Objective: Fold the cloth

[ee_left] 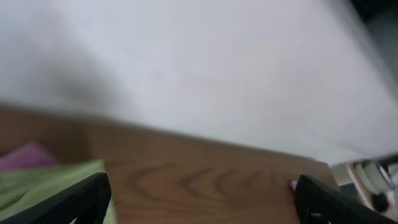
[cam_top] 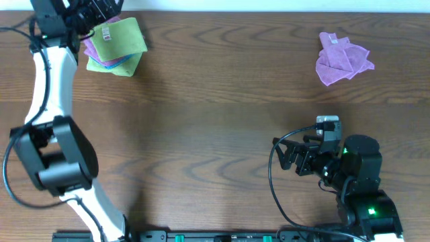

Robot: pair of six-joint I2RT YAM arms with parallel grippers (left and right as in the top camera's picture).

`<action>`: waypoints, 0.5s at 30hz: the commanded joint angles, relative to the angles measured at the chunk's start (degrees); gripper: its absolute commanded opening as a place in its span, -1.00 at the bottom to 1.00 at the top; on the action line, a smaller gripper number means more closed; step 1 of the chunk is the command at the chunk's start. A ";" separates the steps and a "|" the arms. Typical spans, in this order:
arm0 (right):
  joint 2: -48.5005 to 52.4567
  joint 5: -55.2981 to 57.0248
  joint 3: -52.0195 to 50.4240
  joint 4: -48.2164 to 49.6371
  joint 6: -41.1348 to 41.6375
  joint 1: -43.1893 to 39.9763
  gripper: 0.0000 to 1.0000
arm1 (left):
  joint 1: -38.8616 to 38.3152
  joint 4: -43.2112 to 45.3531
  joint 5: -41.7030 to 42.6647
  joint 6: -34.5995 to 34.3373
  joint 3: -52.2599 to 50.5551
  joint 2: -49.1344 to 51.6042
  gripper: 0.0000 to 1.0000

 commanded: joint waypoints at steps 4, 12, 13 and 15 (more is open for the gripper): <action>-0.17 -0.37 -0.13 0.09 0.79 -0.50 0.99 | -1.73 -6.38 1.14 10.51 0.50 -11.80 0.92; -0.17 -0.37 -0.13 0.09 0.79 -0.50 0.99 | -1.46 -42.36 -18.12 24.44 -0.17 -29.42 0.91; -0.17 -0.37 -0.13 0.09 0.79 -0.50 0.98 | -1.46 -43.71 -19.08 24.96 -0.79 -30.69 0.91; -0.17 -0.37 -0.13 0.09 0.81 -0.50 0.99 | -1.46 -45.00 -20.48 25.57 -3.48 -33.99 0.91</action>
